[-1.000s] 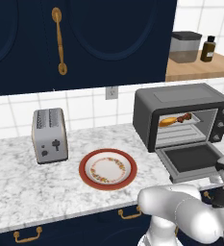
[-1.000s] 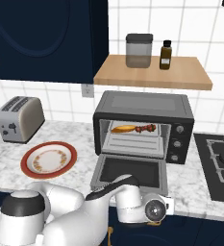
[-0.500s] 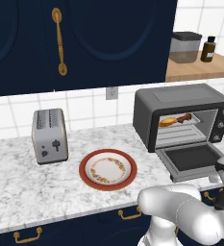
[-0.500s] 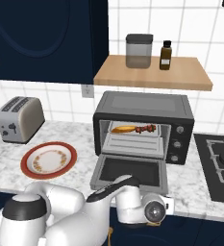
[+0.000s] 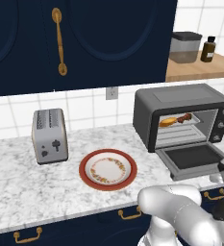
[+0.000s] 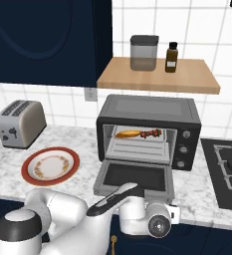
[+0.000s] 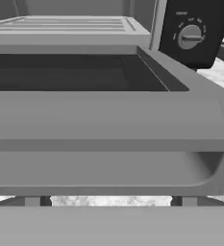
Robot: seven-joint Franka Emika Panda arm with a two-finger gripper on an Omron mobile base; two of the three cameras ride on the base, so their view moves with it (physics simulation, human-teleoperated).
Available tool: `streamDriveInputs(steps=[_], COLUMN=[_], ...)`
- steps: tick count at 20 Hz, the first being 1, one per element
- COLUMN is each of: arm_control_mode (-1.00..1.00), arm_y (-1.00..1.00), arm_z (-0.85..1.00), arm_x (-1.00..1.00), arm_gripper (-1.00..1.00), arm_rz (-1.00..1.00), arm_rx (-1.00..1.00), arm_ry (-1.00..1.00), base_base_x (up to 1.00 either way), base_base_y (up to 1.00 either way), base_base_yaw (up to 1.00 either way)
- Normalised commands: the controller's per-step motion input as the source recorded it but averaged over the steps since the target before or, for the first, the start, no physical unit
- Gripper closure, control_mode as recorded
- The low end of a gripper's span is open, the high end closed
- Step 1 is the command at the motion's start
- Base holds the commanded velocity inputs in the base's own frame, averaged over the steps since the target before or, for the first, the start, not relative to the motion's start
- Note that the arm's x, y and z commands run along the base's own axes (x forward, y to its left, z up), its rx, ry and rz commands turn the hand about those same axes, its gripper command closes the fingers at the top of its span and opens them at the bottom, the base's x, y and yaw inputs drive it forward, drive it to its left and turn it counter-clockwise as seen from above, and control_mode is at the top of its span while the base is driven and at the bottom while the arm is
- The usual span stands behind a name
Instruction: Pick up the kebab skewer and baguette bread, and place them inside the toaster oven. Close the toaster oven door and start by setting the timer.
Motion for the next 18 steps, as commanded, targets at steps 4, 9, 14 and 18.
streamDriveInputs(steps=[4,9,14,18], arm_control_mode=[-1.00,-1.00,-1.00,-1.00], arm_y=[0.00,0.01,0.01,0.02], arm_z=[0.31,0.40,0.48,0.49], arm_x=[0.00,0.00,0.00,0.01], arm_gripper=[-1.00,-1.00,-1.00,-1.00], arm_rz=[0.00,0.00,0.00,0.00], arm_rx=[0.00,0.00,0.00,0.00], arm_ry=[-0.11,-0.08,-0.05,-0.03], base_base_x=[0.00,0.00,0.00,0.00], base_base_y=[0.00,0.00,0.00,0.00], base_base_yaw=[0.00,0.00,0.00,0.00])
